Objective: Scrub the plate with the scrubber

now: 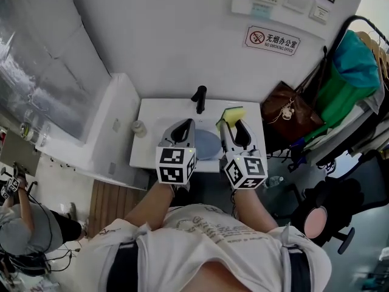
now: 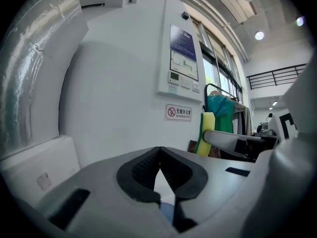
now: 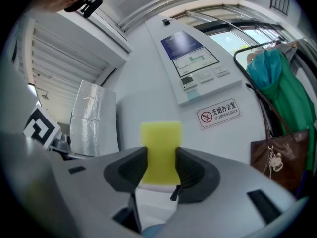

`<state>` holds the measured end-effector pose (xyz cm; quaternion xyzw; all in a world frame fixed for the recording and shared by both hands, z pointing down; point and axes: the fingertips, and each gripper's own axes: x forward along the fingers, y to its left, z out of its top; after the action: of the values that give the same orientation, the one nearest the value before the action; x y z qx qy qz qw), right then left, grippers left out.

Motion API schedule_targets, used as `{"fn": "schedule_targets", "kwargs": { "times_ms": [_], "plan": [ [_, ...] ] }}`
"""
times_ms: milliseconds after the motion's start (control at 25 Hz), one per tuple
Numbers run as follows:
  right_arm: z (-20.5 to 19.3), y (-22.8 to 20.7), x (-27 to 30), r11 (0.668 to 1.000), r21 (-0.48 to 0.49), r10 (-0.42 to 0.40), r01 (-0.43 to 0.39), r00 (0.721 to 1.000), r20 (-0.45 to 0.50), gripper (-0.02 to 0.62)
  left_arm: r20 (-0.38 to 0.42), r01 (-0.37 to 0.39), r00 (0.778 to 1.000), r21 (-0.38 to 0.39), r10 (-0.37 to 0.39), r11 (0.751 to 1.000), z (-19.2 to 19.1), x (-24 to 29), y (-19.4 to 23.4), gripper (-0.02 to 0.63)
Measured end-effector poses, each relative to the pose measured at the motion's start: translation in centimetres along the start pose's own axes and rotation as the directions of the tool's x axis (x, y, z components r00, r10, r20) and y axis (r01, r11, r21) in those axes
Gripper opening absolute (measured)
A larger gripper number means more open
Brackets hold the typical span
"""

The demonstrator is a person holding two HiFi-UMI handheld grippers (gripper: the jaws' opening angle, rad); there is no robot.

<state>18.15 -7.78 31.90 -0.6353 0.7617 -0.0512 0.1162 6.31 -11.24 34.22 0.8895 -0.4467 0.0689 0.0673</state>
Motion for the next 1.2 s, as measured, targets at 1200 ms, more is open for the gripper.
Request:
{"fn": "schedule_targets", "kwargs": {
  "times_ms": [1200],
  "plan": [
    [-14.4, -7.9, 13.5, 0.996, -0.05, -0.091, 0.079, 0.931, -0.354, 0.185, -0.4, -0.014, 0.916, -0.125, -0.037, 0.992, -13.1, 13.6, 13.1, 0.021]
  ]
}}
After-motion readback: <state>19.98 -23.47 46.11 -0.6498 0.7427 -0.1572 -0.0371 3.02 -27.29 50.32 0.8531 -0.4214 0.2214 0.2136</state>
